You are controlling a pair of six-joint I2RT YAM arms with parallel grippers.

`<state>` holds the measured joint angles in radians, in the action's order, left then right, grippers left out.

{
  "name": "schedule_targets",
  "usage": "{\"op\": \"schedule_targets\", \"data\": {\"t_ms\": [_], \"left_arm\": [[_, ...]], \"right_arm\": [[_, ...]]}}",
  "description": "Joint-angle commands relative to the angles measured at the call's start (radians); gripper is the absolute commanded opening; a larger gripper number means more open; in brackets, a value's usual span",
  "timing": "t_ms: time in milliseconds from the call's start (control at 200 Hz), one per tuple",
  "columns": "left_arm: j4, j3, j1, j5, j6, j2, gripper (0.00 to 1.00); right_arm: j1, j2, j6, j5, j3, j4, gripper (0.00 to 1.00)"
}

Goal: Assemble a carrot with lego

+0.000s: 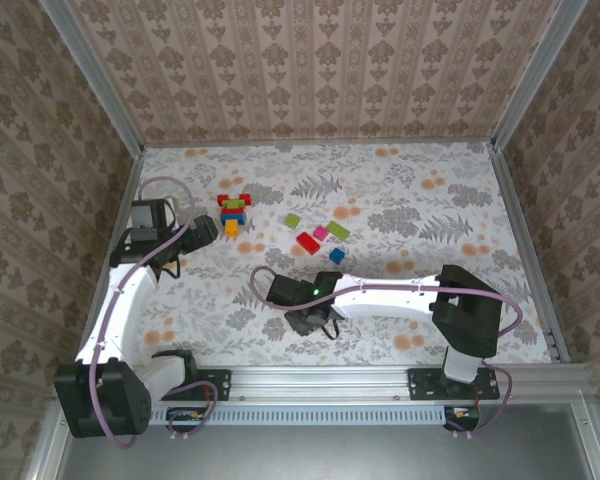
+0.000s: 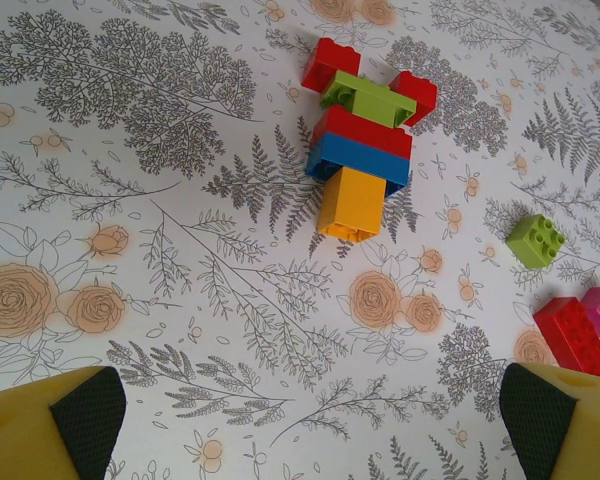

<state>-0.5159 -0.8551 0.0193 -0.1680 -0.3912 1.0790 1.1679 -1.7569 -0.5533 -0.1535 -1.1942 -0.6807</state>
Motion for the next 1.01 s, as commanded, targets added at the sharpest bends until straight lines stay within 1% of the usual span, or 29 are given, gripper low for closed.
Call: {"op": "schedule_targets", "data": {"t_ms": [0, 55, 175, 285, 430, 625, 820, 920, 1000], "left_arm": [[-0.005, -0.013, 0.003, 0.010, 0.019, -0.004, 1.00], [-0.006, -0.012, 0.004, 0.008, 0.019, -0.002, 1.00], [-0.006, -0.013, 0.003, 0.007, 0.019, -0.001, 1.00], [-0.007, -0.014, 0.004, 0.008, 0.019, -0.004, 1.00], [-0.007, -0.013, 0.004, 0.009, 0.020, -0.006, 1.00], [-0.005, -0.013, 0.004, 0.008, 0.020, -0.006, 1.00], [-0.005, -0.015, 0.004, 0.008, 0.021, -0.004, 1.00], [-0.006, -0.015, 0.004, 0.008, 0.021, -0.003, 1.00], [-0.006, -0.016, 0.004, 0.009, 0.020, -0.002, 1.00]], "right_arm": [[-0.007, -0.076, 0.029, 0.067, 0.036, -0.053, 0.31], [-0.018, -0.070, 0.074, 0.062, 0.020, -0.054, 0.31], [-0.034, -0.072, 0.237, 0.053, -0.044, -0.075, 0.32], [-0.064, -0.096, 0.374, 0.054, -0.137, -0.138, 0.33], [-0.103, -0.151, 0.479, 0.046, -0.262, -0.225, 0.33], [-0.147, -0.198, 0.526, 0.076, -0.329, -0.240, 0.34], [-0.173, -0.212, 0.520, 0.170, -0.301, -0.176, 0.34], [-0.177, -0.213, 0.515, 0.182, -0.291, -0.163, 0.35], [-0.177, -0.211, 0.513, 0.187, -0.283, -0.157, 0.37]]}}
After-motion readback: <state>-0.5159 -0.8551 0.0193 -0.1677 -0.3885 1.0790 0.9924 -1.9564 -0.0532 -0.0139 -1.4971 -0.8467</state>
